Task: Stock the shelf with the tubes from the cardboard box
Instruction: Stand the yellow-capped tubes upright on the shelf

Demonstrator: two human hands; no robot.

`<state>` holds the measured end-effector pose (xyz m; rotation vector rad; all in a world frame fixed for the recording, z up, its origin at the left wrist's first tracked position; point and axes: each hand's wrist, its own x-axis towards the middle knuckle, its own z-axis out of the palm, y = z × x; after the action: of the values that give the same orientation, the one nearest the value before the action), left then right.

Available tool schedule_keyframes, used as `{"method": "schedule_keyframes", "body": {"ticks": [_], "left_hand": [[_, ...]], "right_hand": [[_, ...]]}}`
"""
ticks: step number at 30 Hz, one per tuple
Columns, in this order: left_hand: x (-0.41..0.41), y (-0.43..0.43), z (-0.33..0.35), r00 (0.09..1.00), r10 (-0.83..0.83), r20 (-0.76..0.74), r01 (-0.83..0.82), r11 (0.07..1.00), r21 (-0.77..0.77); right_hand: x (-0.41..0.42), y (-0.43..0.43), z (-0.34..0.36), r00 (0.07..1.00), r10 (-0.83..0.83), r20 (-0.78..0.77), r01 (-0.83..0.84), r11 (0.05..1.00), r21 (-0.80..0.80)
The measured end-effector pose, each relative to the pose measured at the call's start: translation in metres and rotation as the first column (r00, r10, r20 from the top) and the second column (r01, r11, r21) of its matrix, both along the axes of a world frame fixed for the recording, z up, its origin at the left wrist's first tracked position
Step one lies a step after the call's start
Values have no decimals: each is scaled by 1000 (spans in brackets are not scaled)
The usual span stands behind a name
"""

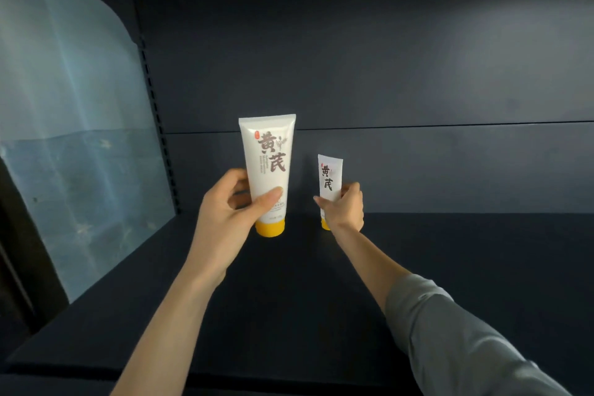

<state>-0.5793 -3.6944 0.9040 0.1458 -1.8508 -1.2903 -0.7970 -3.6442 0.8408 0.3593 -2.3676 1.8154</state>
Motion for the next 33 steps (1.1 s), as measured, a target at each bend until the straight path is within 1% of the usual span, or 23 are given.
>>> {"method": "schedule_keyframes", "body": {"ticks": [3, 7, 11, 17, 19, 22, 24, 25, 28, 30, 33], "left_hand": [[-7, -5, -3, 1000, -11, 10, 11, 1000, 5], [-15, -8, -7, 1000, -7, 18, 6, 1000, 23], [-18, -7, -14, 999, 9, 35, -11, 999, 47], [-26, -4, -19, 998, 27, 65, -32, 996, 81], [-31, 0, -19, 997, 22, 76, -29, 994, 103], [-41, 10, -17, 996, 0, 91, -11, 992, 127], [-48, 20, -14, 995, -31, 96, 18, 990, 139], [-52, 25, -12, 994, -53, 96, 38, 988, 150], [-62, 43, -7, 989, -112, 101, 93, 980, 173], [-68, 55, -3, 985, -139, 105, 119, 977, 178], [-76, 72, 2, 981, -164, 100, 145, 973, 180]], "right_hand": [[-3, -8, -3, 999, -19, -28, 19, 1000, 14], [-11, -16, -2, 998, -54, -24, 55, 997, 46], [-18, -21, -2, 998, -53, -35, 55, 997, 56], [-20, -10, 0, 998, 24, -60, -19, 997, 80], [-22, 5, 2, 993, 54, -108, -44, 995, 91], [-24, 35, 8, 966, 176, -189, -171, 984, 45], [-22, 57, 16, 929, 317, -191, -318, 948, 25], [-19, 68, 20, 897, 404, -177, -407, 913, 23], [-1, 99, 33, 740, 659, -133, -664, 748, 9], [13, 118, 36, 651, 741, -163, -748, 663, 27], [32, 143, 30, 584, 782, -218, -797, 603, 28]]}}
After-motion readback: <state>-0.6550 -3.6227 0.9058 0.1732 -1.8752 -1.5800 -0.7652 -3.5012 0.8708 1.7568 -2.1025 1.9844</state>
